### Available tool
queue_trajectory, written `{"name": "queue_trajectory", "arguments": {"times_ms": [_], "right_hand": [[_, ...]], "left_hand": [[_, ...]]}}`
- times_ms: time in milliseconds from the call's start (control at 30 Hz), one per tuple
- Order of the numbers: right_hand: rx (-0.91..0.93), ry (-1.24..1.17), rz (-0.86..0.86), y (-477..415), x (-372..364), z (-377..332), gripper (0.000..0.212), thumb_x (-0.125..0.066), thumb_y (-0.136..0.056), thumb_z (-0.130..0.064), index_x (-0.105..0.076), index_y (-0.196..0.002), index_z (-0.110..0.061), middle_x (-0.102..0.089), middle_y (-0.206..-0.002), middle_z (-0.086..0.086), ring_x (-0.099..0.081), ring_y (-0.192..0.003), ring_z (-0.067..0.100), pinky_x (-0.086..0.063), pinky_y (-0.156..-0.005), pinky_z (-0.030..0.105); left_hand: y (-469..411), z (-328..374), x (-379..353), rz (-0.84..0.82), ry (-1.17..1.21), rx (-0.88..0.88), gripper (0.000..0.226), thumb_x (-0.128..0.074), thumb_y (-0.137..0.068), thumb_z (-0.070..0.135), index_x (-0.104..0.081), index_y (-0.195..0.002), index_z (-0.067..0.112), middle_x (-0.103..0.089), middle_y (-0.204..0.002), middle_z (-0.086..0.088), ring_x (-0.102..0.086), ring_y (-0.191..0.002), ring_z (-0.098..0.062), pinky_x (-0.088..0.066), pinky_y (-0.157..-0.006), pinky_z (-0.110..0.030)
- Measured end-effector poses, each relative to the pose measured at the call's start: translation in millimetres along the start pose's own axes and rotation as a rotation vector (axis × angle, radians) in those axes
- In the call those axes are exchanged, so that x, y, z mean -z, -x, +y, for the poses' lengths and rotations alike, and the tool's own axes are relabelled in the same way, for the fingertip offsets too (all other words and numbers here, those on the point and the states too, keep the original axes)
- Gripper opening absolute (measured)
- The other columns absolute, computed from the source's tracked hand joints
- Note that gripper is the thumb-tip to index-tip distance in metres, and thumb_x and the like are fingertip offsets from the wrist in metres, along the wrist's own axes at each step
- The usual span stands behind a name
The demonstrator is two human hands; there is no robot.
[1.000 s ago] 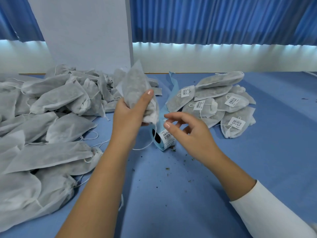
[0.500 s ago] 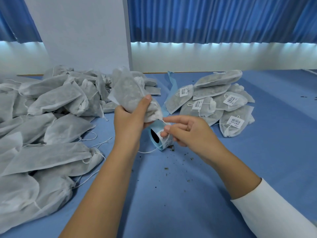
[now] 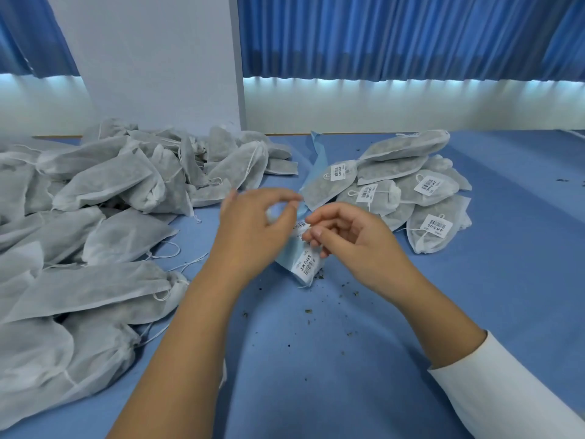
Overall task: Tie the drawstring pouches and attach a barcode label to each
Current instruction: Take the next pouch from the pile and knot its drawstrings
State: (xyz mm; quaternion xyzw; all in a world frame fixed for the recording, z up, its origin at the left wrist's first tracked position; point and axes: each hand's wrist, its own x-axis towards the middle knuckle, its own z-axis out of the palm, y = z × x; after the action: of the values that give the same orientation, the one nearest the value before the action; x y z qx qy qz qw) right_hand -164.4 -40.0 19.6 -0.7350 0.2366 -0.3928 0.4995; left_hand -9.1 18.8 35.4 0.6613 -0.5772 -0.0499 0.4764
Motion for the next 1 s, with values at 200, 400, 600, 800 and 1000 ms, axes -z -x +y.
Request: {"name": "queue_trajectory", "arguments": {"times_ms": [200,400,600,800,1000], "right_hand": [[0.144,-0.043,0.183,-2.9,8.0,-4.0,0.020,-0.059,-0.091,0.008,-0.065,-0.093,-0.011,-0.071,-0.083,0.004,-0.068,-0.075,0.008,-0.054,-0.073,0.019],[0.435,0.486,0.353,-2.1,13.7,3.8,0.015,-0.066,-0.090,-0.004,-0.072,-0.101,-0.013,-0.066,-0.093,-0.004,-0.063,-0.088,0.005,-0.050,-0.081,0.015],[0.494,0.554,0.410,-2.9,7.0,9.6,0.015,-0.065,-0.091,-0.006,-0.074,-0.103,-0.008,-0.069,-0.094,0.002,-0.059,-0.088,0.004,-0.047,-0.080,0.012],[0.516,0.629,0.281,-0.4,1.9,8.7,0.015,-0.068,-0.088,-0.005,-0.075,-0.101,-0.008,-0.065,-0.085,0.004,-0.057,-0.079,0.012,-0.045,-0.076,0.017],[0.538,0.686,0.249,1.5,8.9,1.1,0.007,-0.071,-0.086,-0.010,-0.076,-0.091,-0.011,-0.059,-0.078,0.002,-0.052,-0.077,0.013,-0.035,-0.075,0.011]], "left_hand": [[4.7,4.9,1.7,-0.276,0.158,0.094,0.023,-0.059,-0.094,0.020,-0.073,-0.077,0.025,-0.072,-0.074,0.017,-0.060,-0.065,0.008,-0.040,-0.065,-0.008],[3.0,5.3,18.7,-0.244,0.277,0.154,0.027,-0.061,-0.092,0.015,-0.072,-0.069,0.024,-0.068,-0.066,0.010,-0.055,-0.058,-0.008,-0.038,-0.051,-0.008],[3.9,18.0,18.4,-0.325,0.700,0.193,0.026,-0.061,-0.093,0.009,-0.080,-0.078,0.020,-0.075,-0.077,0.002,-0.067,-0.074,-0.002,-0.049,-0.068,-0.010],[2.4,15.6,12.3,-0.179,0.703,0.256,0.013,-0.069,-0.091,0.019,-0.078,-0.097,0.026,-0.077,-0.102,0.009,-0.069,-0.099,0.001,-0.052,-0.077,-0.010],[2.1,8.6,15.5,-0.262,0.477,0.228,0.014,-0.071,-0.090,0.018,-0.078,-0.099,0.025,-0.077,-0.098,0.013,-0.068,-0.096,0.005,-0.051,-0.081,-0.009]]}}
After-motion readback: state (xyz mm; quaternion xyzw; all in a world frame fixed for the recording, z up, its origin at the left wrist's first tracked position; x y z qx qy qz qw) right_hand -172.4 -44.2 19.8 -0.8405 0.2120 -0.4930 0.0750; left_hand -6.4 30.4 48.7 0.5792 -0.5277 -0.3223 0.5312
